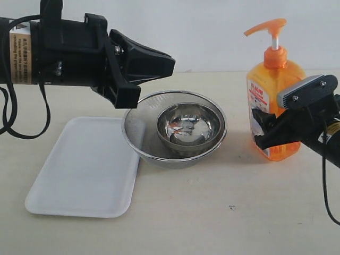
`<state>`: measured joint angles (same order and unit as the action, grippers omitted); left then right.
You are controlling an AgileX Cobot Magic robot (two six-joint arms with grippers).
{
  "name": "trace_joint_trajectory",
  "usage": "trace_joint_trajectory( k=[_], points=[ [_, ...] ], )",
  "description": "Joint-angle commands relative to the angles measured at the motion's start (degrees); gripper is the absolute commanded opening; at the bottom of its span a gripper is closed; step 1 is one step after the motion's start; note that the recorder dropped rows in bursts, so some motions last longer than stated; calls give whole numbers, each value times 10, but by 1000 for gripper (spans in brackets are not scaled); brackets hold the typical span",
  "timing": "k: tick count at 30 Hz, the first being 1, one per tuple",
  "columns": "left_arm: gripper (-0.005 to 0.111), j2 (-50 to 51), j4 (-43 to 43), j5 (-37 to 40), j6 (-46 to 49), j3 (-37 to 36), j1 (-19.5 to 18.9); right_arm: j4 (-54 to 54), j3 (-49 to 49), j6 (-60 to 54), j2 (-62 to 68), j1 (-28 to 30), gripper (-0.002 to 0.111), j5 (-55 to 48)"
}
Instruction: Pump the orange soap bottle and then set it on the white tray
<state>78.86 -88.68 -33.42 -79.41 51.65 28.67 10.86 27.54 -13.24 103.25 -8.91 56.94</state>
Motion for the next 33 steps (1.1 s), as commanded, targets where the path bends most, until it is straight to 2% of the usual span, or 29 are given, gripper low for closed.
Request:
trace_joint_trajectory(
  k=[1, 9, 16, 23, 33],
  points=[
    [5, -6, 6, 13, -5, -2, -1, -40, 0, -75, -9, -29, 0, 5],
    [5, -39, 6, 24, -29, -2, -1, -223, 0, -212, -9, -120, 0, 18],
    [5, -25, 11, 47, -21, 0, -1, -239, 0, -224, -9, -123, 0, 18],
    [5, 32, 11, 31, -20, 37, -1, -239, 0, -248, -9, -123, 0, 10],
    [5, 56, 7, 35, -20, 80, -1, -238, 0, -265, -9, -123, 0, 2]
  ],
)
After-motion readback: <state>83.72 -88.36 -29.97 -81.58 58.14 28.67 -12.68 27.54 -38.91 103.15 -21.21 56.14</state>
